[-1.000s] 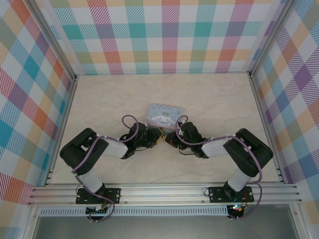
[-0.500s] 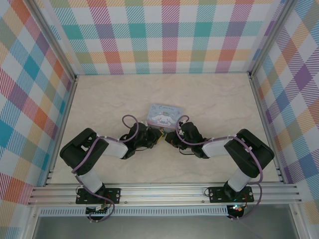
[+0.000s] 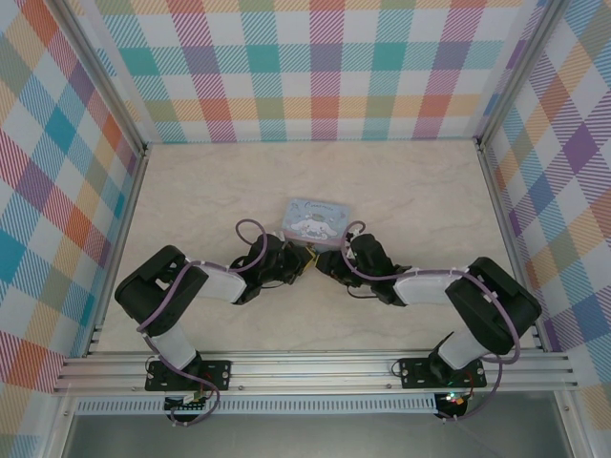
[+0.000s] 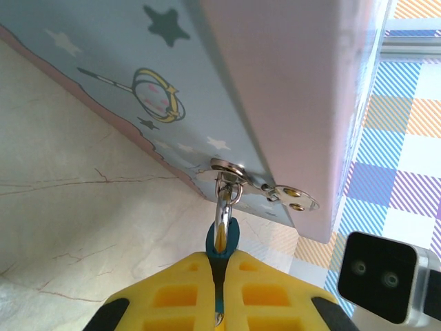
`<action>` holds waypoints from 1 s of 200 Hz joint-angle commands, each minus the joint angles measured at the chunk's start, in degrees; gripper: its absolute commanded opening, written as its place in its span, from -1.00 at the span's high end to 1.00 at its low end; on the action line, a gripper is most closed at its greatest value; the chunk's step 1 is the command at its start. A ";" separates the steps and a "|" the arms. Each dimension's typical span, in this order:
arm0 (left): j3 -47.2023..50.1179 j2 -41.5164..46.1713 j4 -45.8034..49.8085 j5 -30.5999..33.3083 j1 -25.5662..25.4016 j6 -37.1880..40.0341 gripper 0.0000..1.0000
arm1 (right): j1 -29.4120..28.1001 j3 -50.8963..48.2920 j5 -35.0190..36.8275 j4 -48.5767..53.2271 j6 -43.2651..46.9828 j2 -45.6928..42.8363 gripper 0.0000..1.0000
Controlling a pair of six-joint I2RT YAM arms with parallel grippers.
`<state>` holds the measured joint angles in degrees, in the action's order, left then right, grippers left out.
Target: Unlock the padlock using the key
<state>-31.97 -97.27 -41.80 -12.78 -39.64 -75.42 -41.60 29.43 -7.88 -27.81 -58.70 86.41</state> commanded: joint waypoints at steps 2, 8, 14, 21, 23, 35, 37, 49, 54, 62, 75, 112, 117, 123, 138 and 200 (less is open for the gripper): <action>-1.35 1.35 1.99 0.29 -0.61 0.49 0.83 | 0.38 -0.49 3.36 6.98 5.82 -3.63 0.04; -1.29 1.30 2.15 0.29 -0.62 0.46 0.84 | 0.38 -0.08 4.25 9.12 7.60 -4.72 -0.01; -1.50 1.39 2.25 0.32 -0.59 0.48 0.84 | 0.39 0.49 5.31 11.49 9.60 -5.81 -0.05; -1.47 1.45 2.40 0.30 -0.62 0.53 0.83 | 0.39 1.25 6.71 14.53 11.99 -7.12 -0.10; -1.51 1.47 2.42 0.29 -0.59 0.53 0.83 | 0.39 1.60 7.04 15.33 12.87 -7.48 -0.12; -1.52 1.67 2.65 0.32 -0.62 0.55 0.84 | 0.44 3.21 9.02 20.00 18.40 -9.93 -0.23; -1.52 1.70 2.70 0.30 -0.62 0.61 0.84 | 0.45 3.73 9.48 21.08 19.93 -10.65 -0.26; -1.52 1.96 3.09 0.33 -0.55 0.85 0.84 | 0.47 5.34 11.63 24.26 25.70 -13.23 -0.40; -1.52 1.91 3.17 0.38 -0.56 0.88 0.83 | 0.47 5.92 12.65 25.13 27.98 -14.25 -0.46; -1.52 2.05 3.26 0.44 -0.57 0.90 0.83 | 0.56 6.57 13.79 25.98 31.52 -16.09 -0.58; -1.33 2.16 3.32 0.47 -0.56 0.87 0.83 | 0.67 7.10 15.30 25.74 36.95 -18.86 -0.86; -1.30 2.35 3.61 0.44 -0.53 0.89 0.83 | 0.91 6.13 14.52 19.51 51.66 -23.42 -0.99; -1.31 2.43 3.59 0.47 -0.53 0.91 0.84 | 0.92 6.23 14.70 19.30 52.62 -23.63 -0.99; -1.43 2.47 3.66 0.48 -0.53 0.89 0.83 | 0.91 6.52 14.29 19.34 54.41 -23.74 -0.99; -1.60 2.46 3.88 0.41 -0.53 0.89 0.83 | 0.91 7.60 11.47 21.20 59.52 -24.00 -1.00; -1.61 2.87 4.26 0.73 -0.53 0.45 0.83 | -12.55 -1.01 26.83 8.57 93.13 -25.07 -0.99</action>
<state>-32.56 -96.25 -39.07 -12.71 -39.68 -75.22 -49.17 32.75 10.96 -10.72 15.25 61.39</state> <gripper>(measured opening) 0.089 0.996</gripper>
